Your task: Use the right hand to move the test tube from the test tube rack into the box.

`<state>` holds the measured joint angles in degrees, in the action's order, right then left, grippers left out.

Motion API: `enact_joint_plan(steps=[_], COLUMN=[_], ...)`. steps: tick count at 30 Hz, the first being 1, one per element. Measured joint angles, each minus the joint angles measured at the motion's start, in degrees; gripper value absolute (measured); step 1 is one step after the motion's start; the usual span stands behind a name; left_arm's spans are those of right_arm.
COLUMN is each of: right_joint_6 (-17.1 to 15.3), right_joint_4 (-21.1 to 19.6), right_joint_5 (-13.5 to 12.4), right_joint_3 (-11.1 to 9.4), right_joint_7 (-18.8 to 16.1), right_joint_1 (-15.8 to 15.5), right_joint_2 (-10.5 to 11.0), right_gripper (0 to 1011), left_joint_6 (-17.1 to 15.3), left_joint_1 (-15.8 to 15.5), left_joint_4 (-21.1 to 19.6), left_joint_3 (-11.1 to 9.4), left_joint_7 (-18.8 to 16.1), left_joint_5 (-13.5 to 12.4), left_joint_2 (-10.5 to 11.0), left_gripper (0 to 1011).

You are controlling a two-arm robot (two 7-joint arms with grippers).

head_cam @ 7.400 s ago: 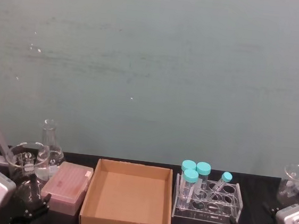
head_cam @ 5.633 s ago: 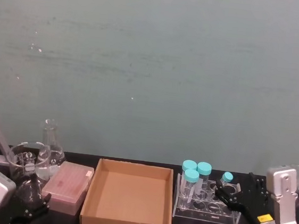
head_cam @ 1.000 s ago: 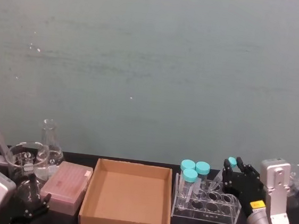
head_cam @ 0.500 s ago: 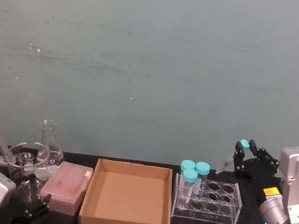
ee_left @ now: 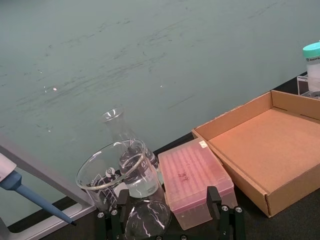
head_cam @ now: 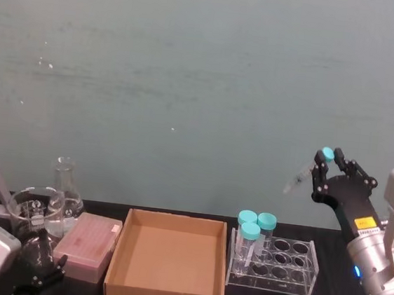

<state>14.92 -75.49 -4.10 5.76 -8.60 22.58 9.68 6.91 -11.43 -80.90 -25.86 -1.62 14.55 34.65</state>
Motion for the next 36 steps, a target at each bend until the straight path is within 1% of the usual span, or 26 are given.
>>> enact_joint_plan(steps=[6,9,12,13,17,18,20,21,22,23,26,27,28,30,32,36], right_joint_6=[0.3,0.3,0.2,-0.4,-3.2,-5.0,-7.0,-9.3,-10.4,-12.2,-14.4,-14.4,-14.9,-15.0,-14.9,-14.2], right_joint_4=[-1.1,-1.6,-2.0,-2.1,-2.5,-2.7,-2.8,-2.8,-2.7,-2.2,-0.4,-0.4,1.0,2.6,5.7,8.9], right_joint_5=[-0.1,-0.1,-0.1,-0.3,-1.3,-1.6,-1.6,-1.4,-1.2,-0.8,0.0,0.0,0.4,0.9,2.0,3.4], right_joint_3=[0.3,1.2,2.7,3.5,5.5,6.6,7.9,9.0,9.7,10.8,12.6,12.6,13.4,14.0,15.0,15.8], right_joint_7=[-1.4,-2.3,-3.3,-4.1,-6.1,-6.9,-7.5,-7.7,-7.8,-7.8,-7.6,-7.6,-7.2,-6.7,-5.5,-4.0], right_joint_1=[0.8,1.3,1.8,2.0,2.1,2.1,2.1,2.2,2.3,2.7,3.6,3.6,4.4,5.2,6.7,8.2], right_joint_2=[-1.0,-1.8,-2.6,-3.0,-3.5,-3.6,-3.7,-3.7,-3.8,-4.0,-4.7,-4.7,-5.2,-5.7,-6.8,-8.2], right_gripper=[281,281,281,281,281,281,281,281,281,281,281,281,281,281,281,281], left_joint_6=[0.0,0.0,0.0,0.0,0.0,0.0,0.0,0.0,0.0,0.0,0.0,0.0,0.0,0.0,0.0,0.0], left_joint_1=[0.0,0.0,0.0,0.0,0.0,0.0,0.0,0.0,0.0,0.0,0.0,0.0,0.0,0.0,0.0,0.0], left_joint_4=[0.0,0.0,0.0,0.0,0.0,0.0,0.0,0.0,0.0,0.0,0.0,0.0,0.0,0.0,0.0,0.0], left_joint_3=[0.0,0.0,0.0,0.0,0.0,0.0,0.0,0.0,0.0,0.0,0.0,0.0,0.0,0.0,0.0,0.0], left_joint_7=[0.0,0.0,0.0,0.0,0.0,0.0,0.0,0.0,0.0,0.0,0.0,0.0,0.0,0.0,0.0,0.0], left_joint_5=[0.0,0.0,0.0,0.0,0.0,0.0,0.0,0.0,0.0,0.0,0.0,0.0,0.0,0.0,0.0,0.0], left_joint_2=[0.0,0.0,0.0,0.0,0.0,0.0,0.0,0.0,0.0,0.0,0.0,0.0,0.0,0.0,0.0,0.0], left_gripper=[1000,1000,1000,1000,1000,1000,1000,1000,1000,1000,1000,1000,1000,1000,1000,1000])
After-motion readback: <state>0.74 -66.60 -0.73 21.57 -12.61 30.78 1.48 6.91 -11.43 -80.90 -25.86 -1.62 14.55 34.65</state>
